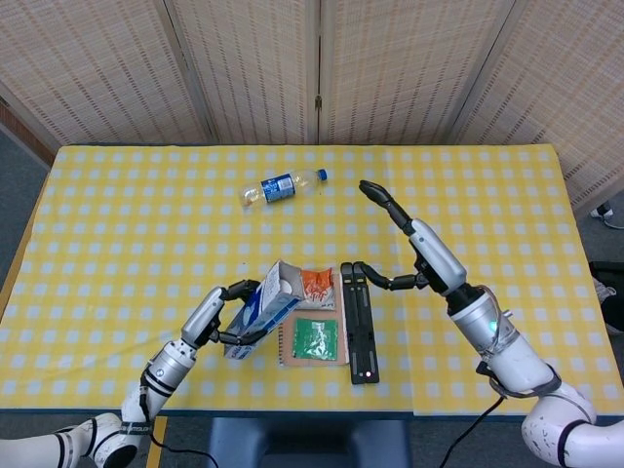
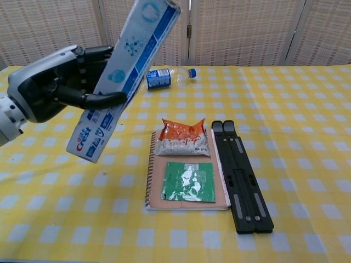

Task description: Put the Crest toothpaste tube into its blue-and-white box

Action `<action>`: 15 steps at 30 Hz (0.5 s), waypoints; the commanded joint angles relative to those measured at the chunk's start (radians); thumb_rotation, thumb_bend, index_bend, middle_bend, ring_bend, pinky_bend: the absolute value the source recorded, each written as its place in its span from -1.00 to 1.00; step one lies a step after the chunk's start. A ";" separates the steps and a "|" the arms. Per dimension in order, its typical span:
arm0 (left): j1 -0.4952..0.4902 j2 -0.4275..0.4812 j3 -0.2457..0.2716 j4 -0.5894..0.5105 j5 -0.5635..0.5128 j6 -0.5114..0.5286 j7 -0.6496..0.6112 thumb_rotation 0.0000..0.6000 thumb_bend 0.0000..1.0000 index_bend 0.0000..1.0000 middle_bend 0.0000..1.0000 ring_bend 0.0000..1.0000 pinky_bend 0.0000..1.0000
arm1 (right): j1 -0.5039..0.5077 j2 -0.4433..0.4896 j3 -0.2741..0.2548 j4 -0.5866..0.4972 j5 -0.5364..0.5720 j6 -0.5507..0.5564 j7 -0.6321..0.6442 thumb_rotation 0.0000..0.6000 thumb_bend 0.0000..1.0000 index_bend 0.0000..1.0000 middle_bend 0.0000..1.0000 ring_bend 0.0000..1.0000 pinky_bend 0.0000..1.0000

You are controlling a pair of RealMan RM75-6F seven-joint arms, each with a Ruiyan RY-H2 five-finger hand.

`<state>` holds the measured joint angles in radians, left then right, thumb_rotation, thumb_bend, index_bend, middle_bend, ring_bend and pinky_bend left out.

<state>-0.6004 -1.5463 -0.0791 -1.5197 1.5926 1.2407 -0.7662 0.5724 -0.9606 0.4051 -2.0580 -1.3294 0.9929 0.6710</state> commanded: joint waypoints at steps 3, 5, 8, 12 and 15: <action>-0.002 0.025 0.079 0.143 0.063 -0.039 0.067 1.00 -0.42 -0.10 0.04 0.04 0.14 | -0.095 0.098 -0.079 0.034 -0.082 0.046 0.000 1.00 -0.21 -1.00 -1.00 -1.00 -1.00; -0.009 0.021 0.106 0.197 0.101 -0.043 0.097 1.00 -0.42 -0.10 0.04 0.04 0.13 | -0.122 0.122 -0.102 0.051 -0.110 0.063 0.011 1.00 -0.21 -1.00 -1.00 -1.00 -1.00; -0.026 0.003 0.151 0.293 0.170 -0.048 0.155 1.00 -0.42 -0.10 0.04 0.03 0.13 | -0.165 0.151 -0.139 0.071 -0.157 0.097 0.059 1.00 -0.21 -1.00 -1.00 -1.00 -1.00; -0.058 -0.001 0.187 0.372 0.226 -0.068 0.209 1.00 -0.42 -0.09 0.04 0.03 0.13 | -0.213 0.182 -0.192 0.109 -0.235 0.142 0.159 1.00 -0.21 -1.00 -1.00 -1.00 -1.00; -0.074 0.004 0.202 0.417 0.233 -0.092 0.228 1.00 -0.42 -0.09 0.04 0.03 0.13 | -0.238 0.185 -0.227 0.146 -0.278 0.173 0.193 1.00 -0.21 -1.00 -1.00 -1.00 -1.00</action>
<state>-0.6598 -1.5431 0.1070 -1.1285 1.8163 1.1666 -0.5547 0.3560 -0.7854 0.2032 -1.9368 -1.5799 1.1430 0.8423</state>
